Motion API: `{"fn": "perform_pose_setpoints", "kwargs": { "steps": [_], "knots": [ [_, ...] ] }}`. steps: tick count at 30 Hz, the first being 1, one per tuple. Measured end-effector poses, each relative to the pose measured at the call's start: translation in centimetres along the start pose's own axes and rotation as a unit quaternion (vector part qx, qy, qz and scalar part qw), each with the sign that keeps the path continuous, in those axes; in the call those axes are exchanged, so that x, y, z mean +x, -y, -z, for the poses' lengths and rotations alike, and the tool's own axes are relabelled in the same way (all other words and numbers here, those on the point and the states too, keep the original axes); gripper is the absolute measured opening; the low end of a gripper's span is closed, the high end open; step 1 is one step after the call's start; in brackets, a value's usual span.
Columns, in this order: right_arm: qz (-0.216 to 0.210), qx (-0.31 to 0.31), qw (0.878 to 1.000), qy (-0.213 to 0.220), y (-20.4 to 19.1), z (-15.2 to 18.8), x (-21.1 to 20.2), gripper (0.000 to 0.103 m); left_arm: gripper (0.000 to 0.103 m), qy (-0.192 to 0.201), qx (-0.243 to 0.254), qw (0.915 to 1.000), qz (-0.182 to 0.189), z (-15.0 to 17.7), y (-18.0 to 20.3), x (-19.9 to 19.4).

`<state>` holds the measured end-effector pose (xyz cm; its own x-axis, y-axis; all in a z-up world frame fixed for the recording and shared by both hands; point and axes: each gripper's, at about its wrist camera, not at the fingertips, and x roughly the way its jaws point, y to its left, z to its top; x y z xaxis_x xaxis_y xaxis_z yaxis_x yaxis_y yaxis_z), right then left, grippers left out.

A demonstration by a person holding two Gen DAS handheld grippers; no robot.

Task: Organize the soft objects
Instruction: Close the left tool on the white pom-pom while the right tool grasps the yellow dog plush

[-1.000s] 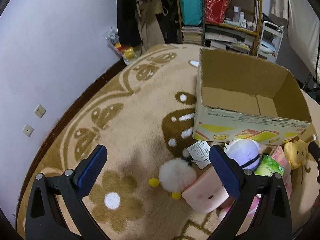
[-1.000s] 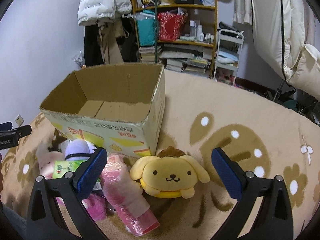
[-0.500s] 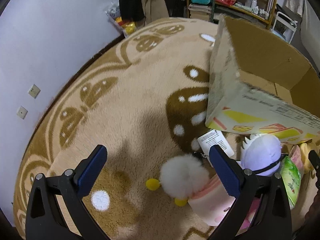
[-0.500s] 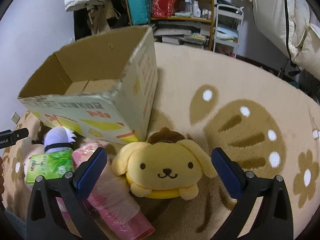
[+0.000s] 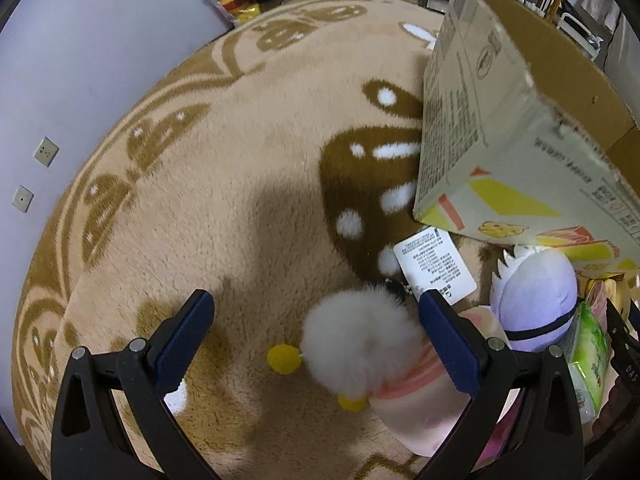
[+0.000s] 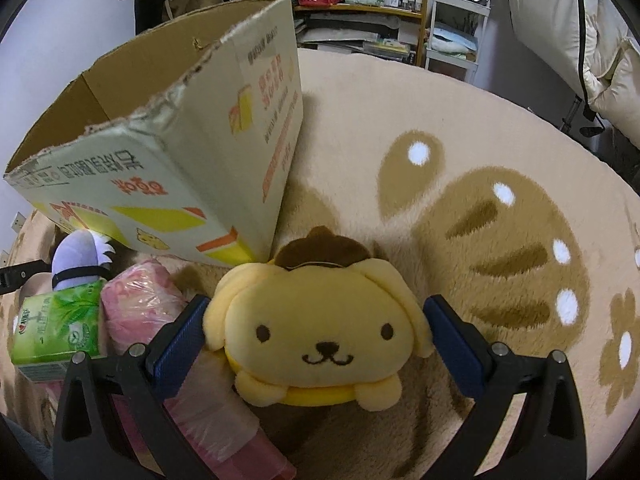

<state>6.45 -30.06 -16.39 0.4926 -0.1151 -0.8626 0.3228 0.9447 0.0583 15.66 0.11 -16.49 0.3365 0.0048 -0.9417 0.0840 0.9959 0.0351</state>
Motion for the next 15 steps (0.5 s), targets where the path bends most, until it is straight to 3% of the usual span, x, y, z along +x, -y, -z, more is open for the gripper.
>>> {"fn": "perform_pose_setpoints", "kwargs": {
  "steps": [11,15],
  "knots": [
    [-0.019,0.032,0.999,-0.028,1.3,0.0,1.3,0.103,0.080,-0.044,-0.041,0.9975,0.038,0.3,-0.6,1.4],
    [-0.023,0.028,0.999,-0.029,1.4,-0.2,1.5,0.103,0.066,-0.038,-0.040,0.9977,0.040,0.3,-0.5,1.3]
  ]
}}
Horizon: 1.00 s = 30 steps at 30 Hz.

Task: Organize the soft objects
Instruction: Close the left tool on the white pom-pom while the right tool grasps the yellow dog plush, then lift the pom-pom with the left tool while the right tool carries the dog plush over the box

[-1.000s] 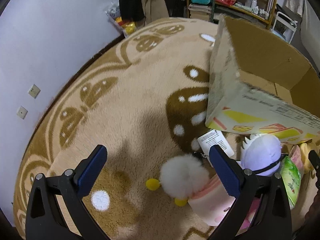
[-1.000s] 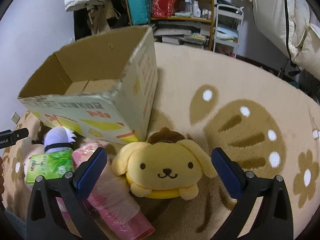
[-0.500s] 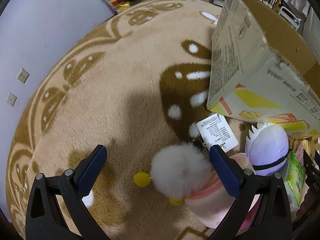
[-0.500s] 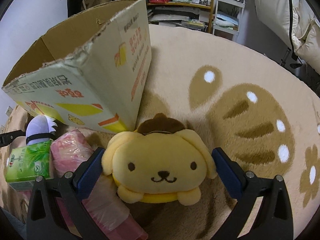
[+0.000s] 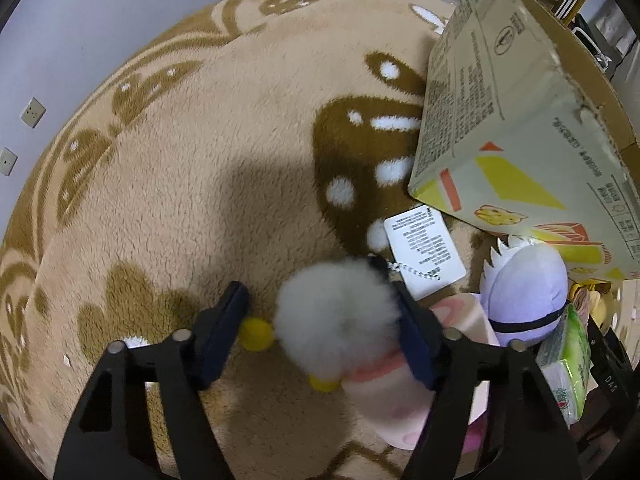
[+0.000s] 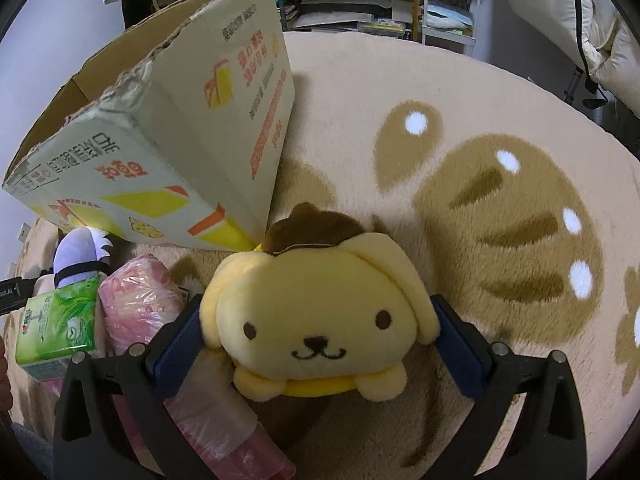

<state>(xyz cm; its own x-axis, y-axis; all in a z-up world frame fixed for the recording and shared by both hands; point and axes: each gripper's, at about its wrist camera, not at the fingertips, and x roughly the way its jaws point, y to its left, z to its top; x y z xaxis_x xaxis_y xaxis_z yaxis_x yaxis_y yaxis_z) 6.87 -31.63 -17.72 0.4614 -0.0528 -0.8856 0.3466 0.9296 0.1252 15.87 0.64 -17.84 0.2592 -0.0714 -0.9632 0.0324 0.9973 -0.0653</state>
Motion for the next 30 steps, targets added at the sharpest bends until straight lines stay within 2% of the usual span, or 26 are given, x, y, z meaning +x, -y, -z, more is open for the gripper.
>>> {"fn": "perform_pose_setpoints", "kwargs": {
  "steps": [4,7,13,21,30],
  "knots": [
    [-0.006,-0.004,1.000,-0.003,-0.1,0.0,-0.1,0.101,0.049,0.006,0.008,0.9999,-0.003,0.3,0.5,-0.5],
    [-0.005,-0.007,1.000,0.000,-0.4,0.7,-0.7,0.099,0.034,0.008,0.017,0.9998,0.011,0.4,0.8,-1.0],
    [-0.011,-0.011,1.000,0.010,-0.8,0.9,-1.8,0.098,0.031,0.022,0.045,0.9987,-0.008,1.0,1.9,-1.5],
    [-0.028,-0.017,0.998,0.049,-1.5,1.1,-4.4,0.098,0.031,0.054,0.045,0.9970,-0.033,1.9,1.3,-3.7],
    [-0.047,-0.017,0.994,0.102,-1.9,1.5,-8.0,0.098,0.030,0.122,0.039,0.9908,-0.043,2.2,0.3,-7.6]
  ]
}}
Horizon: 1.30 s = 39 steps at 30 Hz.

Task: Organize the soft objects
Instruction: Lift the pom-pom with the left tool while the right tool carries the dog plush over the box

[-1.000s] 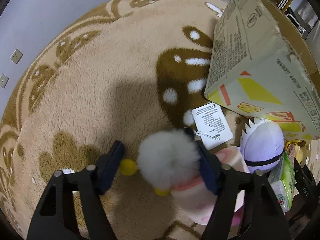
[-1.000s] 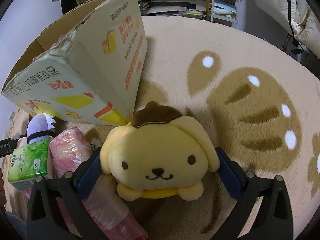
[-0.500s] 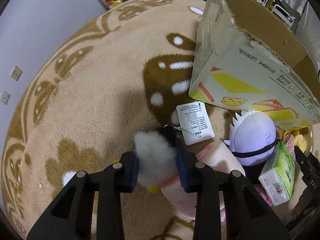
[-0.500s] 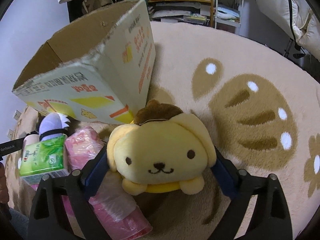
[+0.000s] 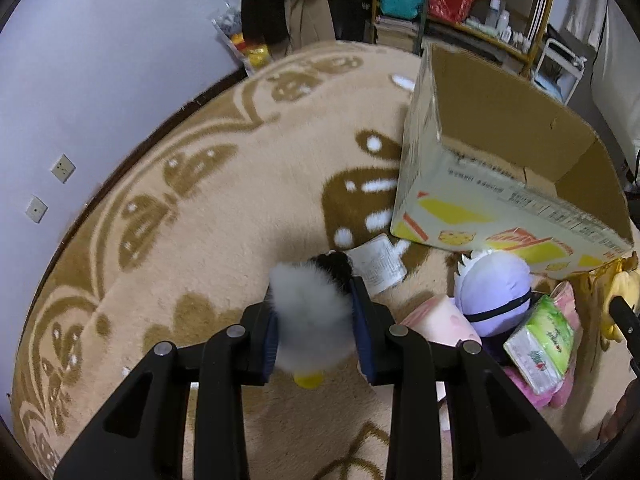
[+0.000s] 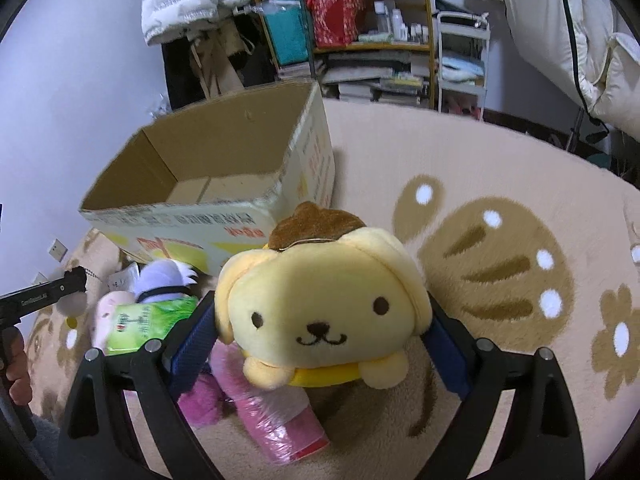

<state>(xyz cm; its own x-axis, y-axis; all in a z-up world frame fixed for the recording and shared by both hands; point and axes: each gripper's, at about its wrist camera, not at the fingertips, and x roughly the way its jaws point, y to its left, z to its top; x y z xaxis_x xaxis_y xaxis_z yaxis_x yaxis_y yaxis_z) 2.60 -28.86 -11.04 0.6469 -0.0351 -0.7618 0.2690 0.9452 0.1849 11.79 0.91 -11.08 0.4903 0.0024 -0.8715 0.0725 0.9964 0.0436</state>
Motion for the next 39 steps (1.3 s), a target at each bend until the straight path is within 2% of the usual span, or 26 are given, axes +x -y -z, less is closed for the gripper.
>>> {"fn": "perform_pose_setpoints", "kwargs": {
  "steps": [7,10,18,24,31,36,39],
  "knots": [
    [-0.006,-0.013,0.999,0.044,-1.2,-0.3,-3.4,0.098,0.030,0.069,0.004,0.9975,-0.018,-0.1,-0.4,-3.9],
    [-0.011,-0.016,0.997,0.069,-1.7,-0.8,-5.0,0.098,0.030,0.111,0.010,0.9934,-0.026,-0.3,-0.2,-6.3],
    [-0.008,-0.057,0.990,0.127,-4.1,-3.4,-7.7,0.098,0.030,0.184,0.024,0.9825,-0.017,-1.1,0.9,-11.0],
    [0.002,-0.095,0.982,0.162,-6.4,-5.4,-8.3,0.098,0.030,0.228,0.038,0.9729,-0.015,-2.1,2.1,-13.0],
    [-0.005,-0.102,0.979,0.178,-7.7,-7.5,-7.4,0.098,0.031,0.269,0.060,0.9611,-0.001,-4.6,4.5,-14.4],
    [-0.002,-0.102,0.977,0.188,-7.9,-8.5,-6.6,0.098,0.031,0.298,0.076,0.9516,-0.009,-6.0,5.9,-14.9],
    [0.007,-0.107,0.974,0.199,-7.9,-9.1,-6.2,0.098,0.031,0.304,0.067,0.9504,0.005,-6.7,6.0,-14.7]
  ]
}}
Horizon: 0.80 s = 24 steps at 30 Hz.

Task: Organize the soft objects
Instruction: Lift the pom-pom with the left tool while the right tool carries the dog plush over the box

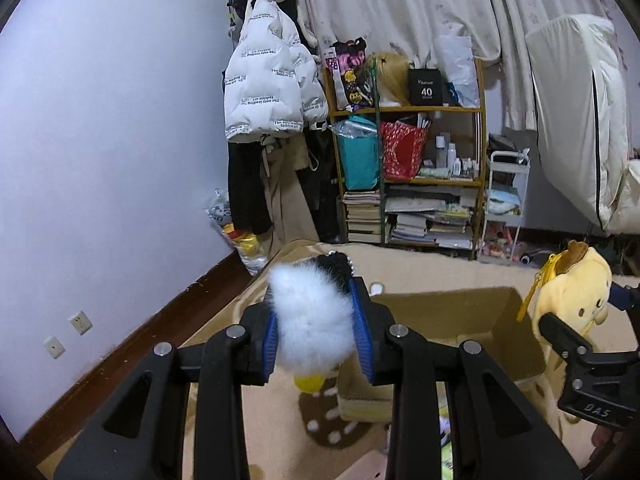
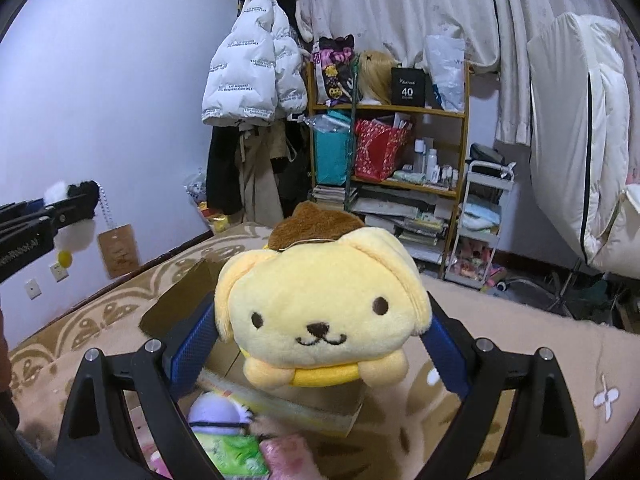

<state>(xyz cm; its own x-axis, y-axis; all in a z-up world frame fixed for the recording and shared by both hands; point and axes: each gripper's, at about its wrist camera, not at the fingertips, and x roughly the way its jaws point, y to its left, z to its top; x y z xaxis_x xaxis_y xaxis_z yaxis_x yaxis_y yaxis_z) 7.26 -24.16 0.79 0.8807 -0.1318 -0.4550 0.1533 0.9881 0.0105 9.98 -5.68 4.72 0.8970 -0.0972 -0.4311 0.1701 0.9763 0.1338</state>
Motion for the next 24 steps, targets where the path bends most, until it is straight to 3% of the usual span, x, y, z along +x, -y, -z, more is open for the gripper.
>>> {"fn": "perform_pose_setpoints", "kwargs": {
  "steps": [12,24],
  "knots": [
    [-0.009,0.021,1.000,0.009,1.2,0.3,2.6,0.098,0.031,0.019,-0.008,0.9989,0.043,0.1,1.0,1.6],
    [-0.016,0.021,1.000,-0.006,1.0,1.6,4.2,0.099,0.032,-0.033,-0.006,0.9965,0.077,3.0,3.2,4.9]
  ]
}}
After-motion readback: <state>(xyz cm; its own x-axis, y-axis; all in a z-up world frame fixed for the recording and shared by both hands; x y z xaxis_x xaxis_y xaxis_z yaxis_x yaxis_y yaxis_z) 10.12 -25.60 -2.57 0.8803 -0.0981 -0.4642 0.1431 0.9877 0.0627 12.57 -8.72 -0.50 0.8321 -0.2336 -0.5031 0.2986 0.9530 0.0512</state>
